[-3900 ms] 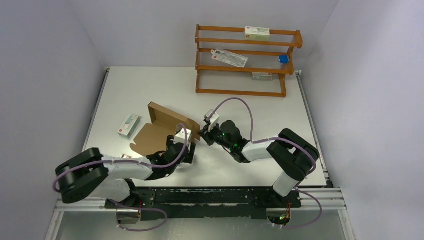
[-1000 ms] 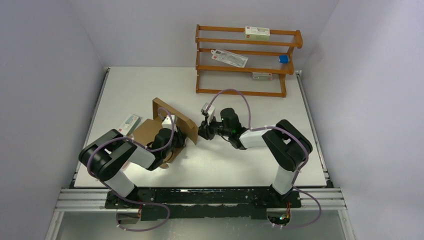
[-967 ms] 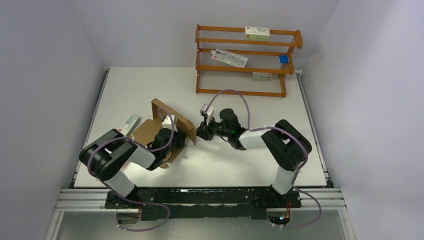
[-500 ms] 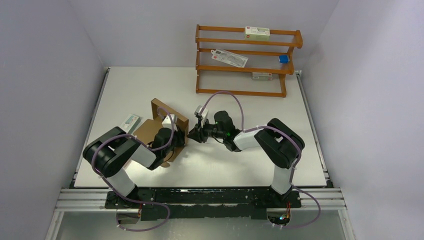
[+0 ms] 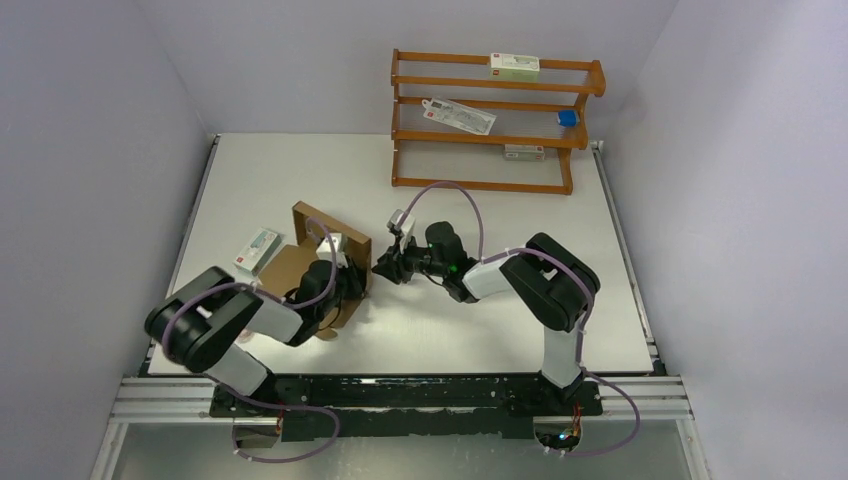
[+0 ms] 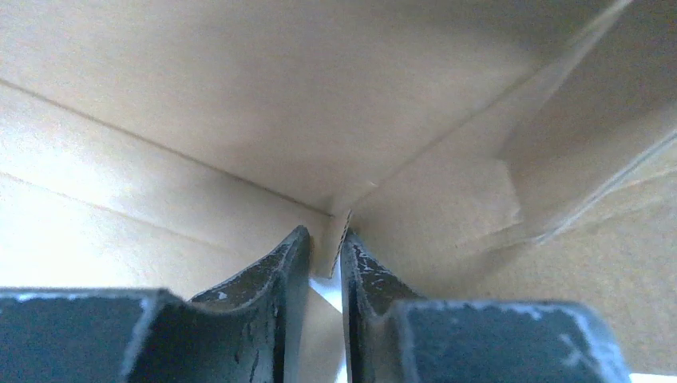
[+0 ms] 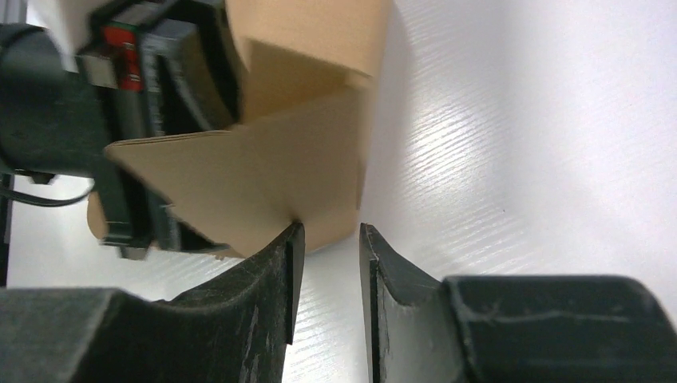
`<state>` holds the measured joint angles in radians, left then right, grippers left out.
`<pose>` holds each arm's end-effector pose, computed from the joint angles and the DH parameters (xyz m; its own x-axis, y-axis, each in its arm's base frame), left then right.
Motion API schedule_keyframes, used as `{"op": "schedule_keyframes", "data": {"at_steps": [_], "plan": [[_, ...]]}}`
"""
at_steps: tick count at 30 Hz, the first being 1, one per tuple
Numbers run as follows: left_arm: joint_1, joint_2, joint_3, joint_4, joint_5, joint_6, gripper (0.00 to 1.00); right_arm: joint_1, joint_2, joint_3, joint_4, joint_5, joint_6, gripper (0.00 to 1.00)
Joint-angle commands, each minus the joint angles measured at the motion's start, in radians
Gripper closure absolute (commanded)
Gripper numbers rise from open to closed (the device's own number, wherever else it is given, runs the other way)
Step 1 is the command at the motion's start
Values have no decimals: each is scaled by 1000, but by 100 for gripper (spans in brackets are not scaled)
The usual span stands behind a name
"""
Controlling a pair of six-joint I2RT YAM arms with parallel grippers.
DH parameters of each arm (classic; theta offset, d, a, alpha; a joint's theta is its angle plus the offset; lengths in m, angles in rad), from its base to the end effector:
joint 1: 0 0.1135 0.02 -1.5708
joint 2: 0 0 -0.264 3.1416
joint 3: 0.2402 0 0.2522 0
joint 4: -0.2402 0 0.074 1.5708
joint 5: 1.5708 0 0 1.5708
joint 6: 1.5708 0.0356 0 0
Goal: Fold the paper box
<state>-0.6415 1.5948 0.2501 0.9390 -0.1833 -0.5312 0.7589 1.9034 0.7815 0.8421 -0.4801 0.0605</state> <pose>0.1961 -0.1383 0.1091 -0.5027 -0.2462 -0.8287 0.2314 0.8853 -0.4034 0.2557 0.2652 0.1392 -0.2564 -0.1692 -0.9516 -0.9186 0.3490 0.1854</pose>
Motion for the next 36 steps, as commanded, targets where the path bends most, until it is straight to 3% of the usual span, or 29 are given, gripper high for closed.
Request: {"op": "schedule_keyframes", "data": {"at_steps": [1,4,6,10,14,18,24,36], "plan": [[-6,-147,-37,-176,35,-10,69,6,24,30,51,1,-34,65],[-6,-266,-44,-274,26,-9,57,6,34,36,49,-13,-40,64],[-5,-343,-43,-346,17,-2,55,6,38,40,44,-22,-44,65],[1,-492,-38,-475,-6,2,55,6,42,44,41,-34,-47,65],[23,-591,-21,-601,-71,-6,62,9,42,39,47,-48,-47,65],[68,-536,16,-675,-86,-34,74,15,40,33,39,-54,-47,65],[117,-373,32,-623,-45,-78,83,19,22,7,39,-49,-46,64],[123,-286,-1,-537,53,-107,89,47,-19,-27,60,-65,-16,56]]}}
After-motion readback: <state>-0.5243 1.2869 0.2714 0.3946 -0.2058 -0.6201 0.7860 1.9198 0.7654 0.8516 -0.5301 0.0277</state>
